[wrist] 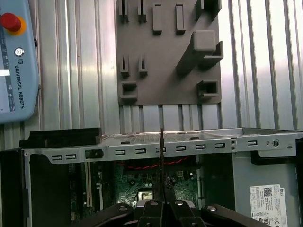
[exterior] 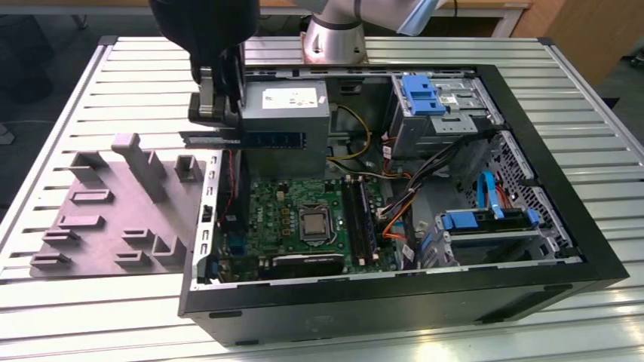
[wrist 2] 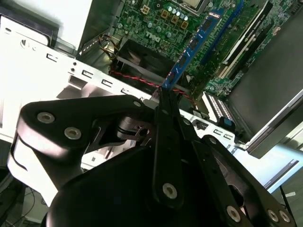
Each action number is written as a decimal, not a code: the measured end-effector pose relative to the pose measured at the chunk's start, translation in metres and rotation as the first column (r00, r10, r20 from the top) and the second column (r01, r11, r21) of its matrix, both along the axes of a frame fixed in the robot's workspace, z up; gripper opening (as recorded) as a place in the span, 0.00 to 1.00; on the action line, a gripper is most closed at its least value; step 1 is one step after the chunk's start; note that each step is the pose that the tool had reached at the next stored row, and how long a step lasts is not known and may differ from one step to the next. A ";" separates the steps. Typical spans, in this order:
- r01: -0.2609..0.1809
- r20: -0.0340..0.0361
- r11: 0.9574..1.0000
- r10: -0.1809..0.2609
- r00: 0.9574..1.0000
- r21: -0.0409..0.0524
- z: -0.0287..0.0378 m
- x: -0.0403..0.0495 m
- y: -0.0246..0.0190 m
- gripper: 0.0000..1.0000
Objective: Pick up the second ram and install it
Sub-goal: 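Pick up the second ram and move it above second insertion slot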
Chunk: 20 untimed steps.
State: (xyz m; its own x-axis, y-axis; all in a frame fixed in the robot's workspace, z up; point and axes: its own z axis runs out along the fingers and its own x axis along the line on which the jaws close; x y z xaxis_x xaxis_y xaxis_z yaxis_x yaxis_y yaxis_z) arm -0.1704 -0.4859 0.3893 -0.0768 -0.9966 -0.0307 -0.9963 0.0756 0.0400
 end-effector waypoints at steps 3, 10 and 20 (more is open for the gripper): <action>0.000 0.000 1.000 0.000 1.000 0.000 0.0000 0.0031 0.0000 0.12; 0.000 0.000 1.000 0.000 1.000 0.000 0.0000 0.0103 0.0000 0.12; 0.000 0.000 1.000 0.000 1.000 0.000 0.0000 0.0201 0.0000 0.12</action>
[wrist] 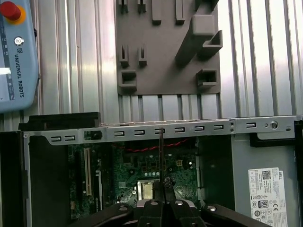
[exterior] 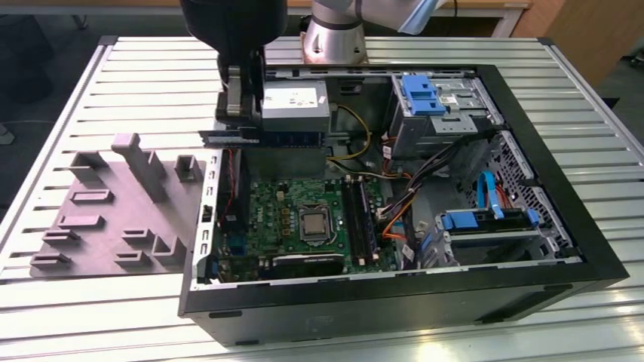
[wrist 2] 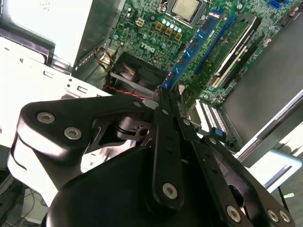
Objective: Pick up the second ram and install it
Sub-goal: 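Pick up the second ram and move it above second insertion slot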
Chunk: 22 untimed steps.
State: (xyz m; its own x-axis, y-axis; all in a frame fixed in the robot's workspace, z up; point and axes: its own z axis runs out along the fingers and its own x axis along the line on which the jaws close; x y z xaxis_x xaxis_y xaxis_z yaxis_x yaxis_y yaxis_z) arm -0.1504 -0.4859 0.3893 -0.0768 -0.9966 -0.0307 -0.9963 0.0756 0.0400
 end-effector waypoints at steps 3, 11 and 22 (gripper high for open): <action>0.000 0.000 1.000 0.000 1.000 0.000 0.0000 0.0028 0.0000 0.12; 0.000 0.000 1.000 0.000 1.000 0.000 0.0000 0.0097 0.0000 0.12; 0.000 0.000 1.000 0.000 1.000 0.000 0.0000 0.0184 0.0000 0.12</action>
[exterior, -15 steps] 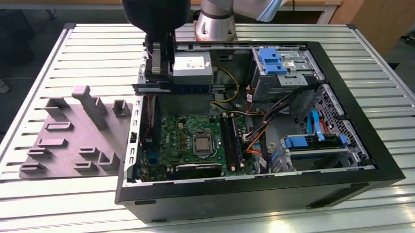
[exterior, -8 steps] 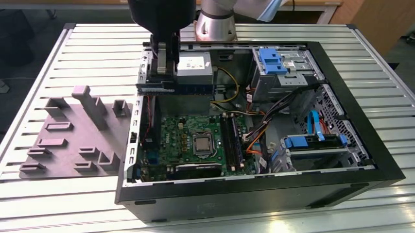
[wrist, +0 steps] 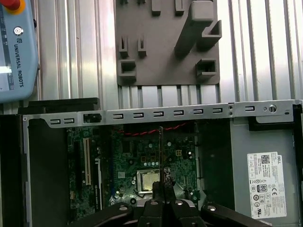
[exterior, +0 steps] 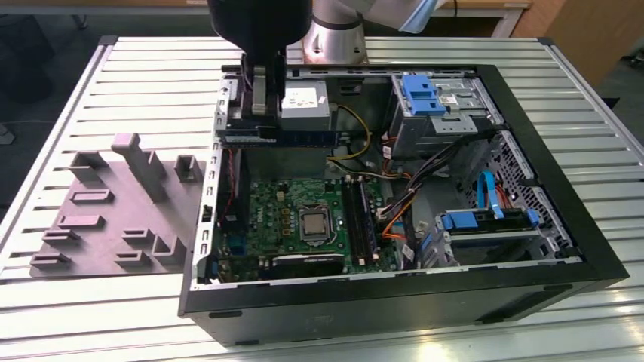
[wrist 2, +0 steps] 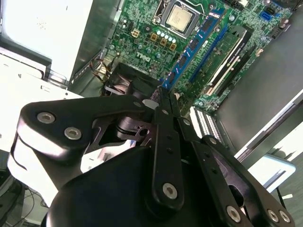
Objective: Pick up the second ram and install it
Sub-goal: 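Pick up the second ram and move it above second insertion slot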
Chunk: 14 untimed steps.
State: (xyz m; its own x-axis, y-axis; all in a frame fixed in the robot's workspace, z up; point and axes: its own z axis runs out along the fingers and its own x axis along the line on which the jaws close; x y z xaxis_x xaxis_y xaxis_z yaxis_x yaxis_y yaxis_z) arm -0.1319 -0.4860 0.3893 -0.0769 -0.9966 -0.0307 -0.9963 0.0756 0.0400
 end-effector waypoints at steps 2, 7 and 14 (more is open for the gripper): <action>0.000 0.000 1.000 0.000 1.000 0.000 0.0000 0.0012 0.0000 0.12; 0.000 0.000 1.000 0.000 1.000 0.000 -0.0001 0.0043 0.0000 0.12; 0.000 0.000 1.000 0.000 1.000 0.000 -0.0007 0.0090 0.0000 0.12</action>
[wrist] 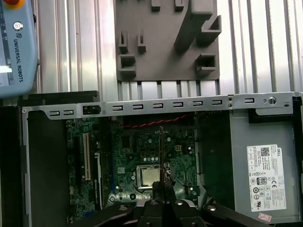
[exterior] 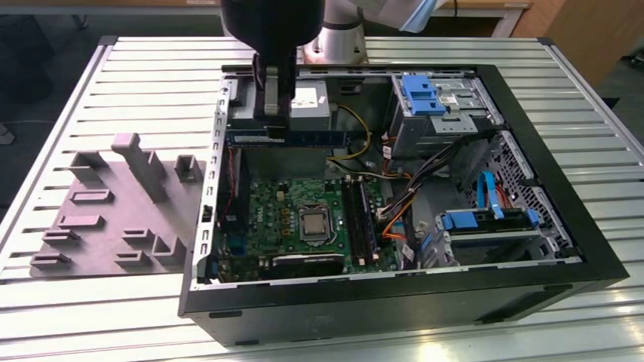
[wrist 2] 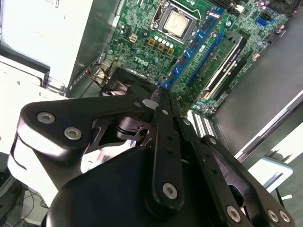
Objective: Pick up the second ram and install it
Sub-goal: 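Pick up the second ram and move it above second insertion slot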
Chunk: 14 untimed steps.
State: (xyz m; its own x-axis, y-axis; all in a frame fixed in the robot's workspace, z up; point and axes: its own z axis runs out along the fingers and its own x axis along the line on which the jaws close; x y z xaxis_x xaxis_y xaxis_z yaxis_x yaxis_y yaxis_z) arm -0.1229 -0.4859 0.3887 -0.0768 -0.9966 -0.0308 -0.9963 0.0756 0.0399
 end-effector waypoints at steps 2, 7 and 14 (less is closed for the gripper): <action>0.000 0.000 1.000 0.000 1.000 0.000 -0.0004 0.0013 0.0000 0.12; 0.000 0.000 1.000 0.000 1.000 0.000 -0.0023 0.0036 0.0000 0.12; 0.000 0.000 1.000 0.000 1.000 0.000 -0.0062 0.0055 0.0000 0.12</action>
State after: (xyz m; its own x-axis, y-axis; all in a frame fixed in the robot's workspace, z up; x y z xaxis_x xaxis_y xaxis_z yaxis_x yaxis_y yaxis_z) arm -0.1175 -0.4859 0.3825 -0.0769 -0.9966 -0.0307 -0.9963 0.0756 0.0400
